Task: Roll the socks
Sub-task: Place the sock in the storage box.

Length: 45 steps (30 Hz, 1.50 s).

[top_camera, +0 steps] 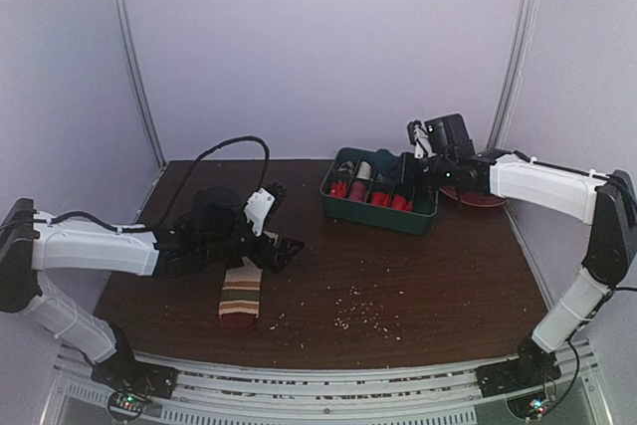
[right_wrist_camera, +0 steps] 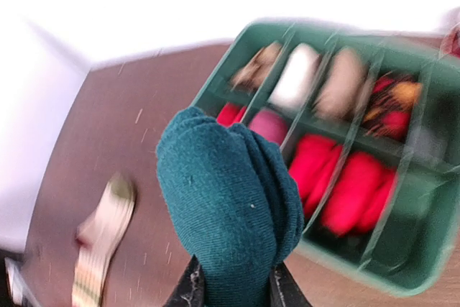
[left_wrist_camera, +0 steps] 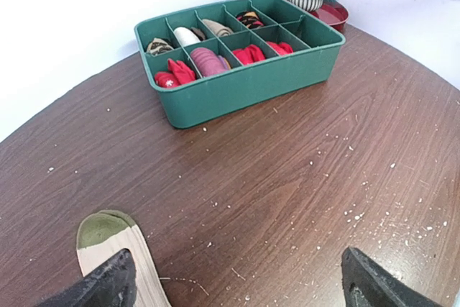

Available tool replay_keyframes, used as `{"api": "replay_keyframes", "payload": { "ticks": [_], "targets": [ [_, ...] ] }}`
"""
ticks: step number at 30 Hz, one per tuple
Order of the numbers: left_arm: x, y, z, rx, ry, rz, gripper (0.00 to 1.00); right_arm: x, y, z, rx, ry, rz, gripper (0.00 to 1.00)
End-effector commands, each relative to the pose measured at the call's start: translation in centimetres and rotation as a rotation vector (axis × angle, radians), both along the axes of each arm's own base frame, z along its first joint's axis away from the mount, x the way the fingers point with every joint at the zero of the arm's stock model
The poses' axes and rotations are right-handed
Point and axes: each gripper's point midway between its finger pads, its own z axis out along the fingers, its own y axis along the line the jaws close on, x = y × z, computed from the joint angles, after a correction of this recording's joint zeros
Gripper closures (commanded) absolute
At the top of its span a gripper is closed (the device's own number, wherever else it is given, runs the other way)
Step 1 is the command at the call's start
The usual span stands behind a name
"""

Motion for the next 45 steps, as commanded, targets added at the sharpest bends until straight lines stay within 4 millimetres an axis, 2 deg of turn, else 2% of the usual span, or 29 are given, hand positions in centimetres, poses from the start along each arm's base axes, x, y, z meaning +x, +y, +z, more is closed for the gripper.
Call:
{"api": "replay_keyframes", "payload": {
  "ticks": [1,3,6,14,18,25,29,33,39,45],
  "targets": [
    [-0.1,0.2,-0.5,0.016,0.01,-0.005,0.02,3.7,-5.0,2.7,-0.062,-0.068,-0.302,1.0],
    [-0.1,0.3,-0.4,0.026,0.004,-0.007,0.02,4.8,-6.6,2.8,-0.054,-0.069,-0.402,1.0],
    [-0.1,0.4,-0.2,0.036,-0.001,-0.012,0.02,6.3,-8.4,1.6,-0.088,-0.056,-0.507,1.0],
    [0.0,0.7,-1.0,0.08,0.02,-0.002,0.02,9.6,-10.4,-2.2,-0.236,-0.037,-0.651,1.0],
    [-0.2,0.5,-1.8,0.102,0.031,-0.023,0.02,10.1,-11.7,-3.6,-0.319,-0.011,-0.721,1.0],
    [-0.6,0.0,-2.7,0.115,0.055,-0.057,0.02,10.3,-12.8,-5.6,-0.341,0.033,-0.764,1.0],
    [-0.7,-0.2,-3.2,0.119,0.066,-0.069,0.02,11.2,-13.0,-7.0,-0.311,0.07,-0.753,1.0],
    [-0.5,-0.1,-3.3,0.129,0.058,-0.062,0.02,12.2,-12.9,-8.4,-0.289,0.111,-0.752,1.0],
    [-0.8,-0.1,-3.0,0.109,0.056,-0.069,0.02,13.4,-13.8,-9.1,-0.289,0.127,-0.773,1.0],
    [-0.9,0.1,-3.1,0.114,0.054,-0.069,0.02,13.7,-14.7,-10.8,-0.28,0.174,-0.771,1.0]
  ]
}}
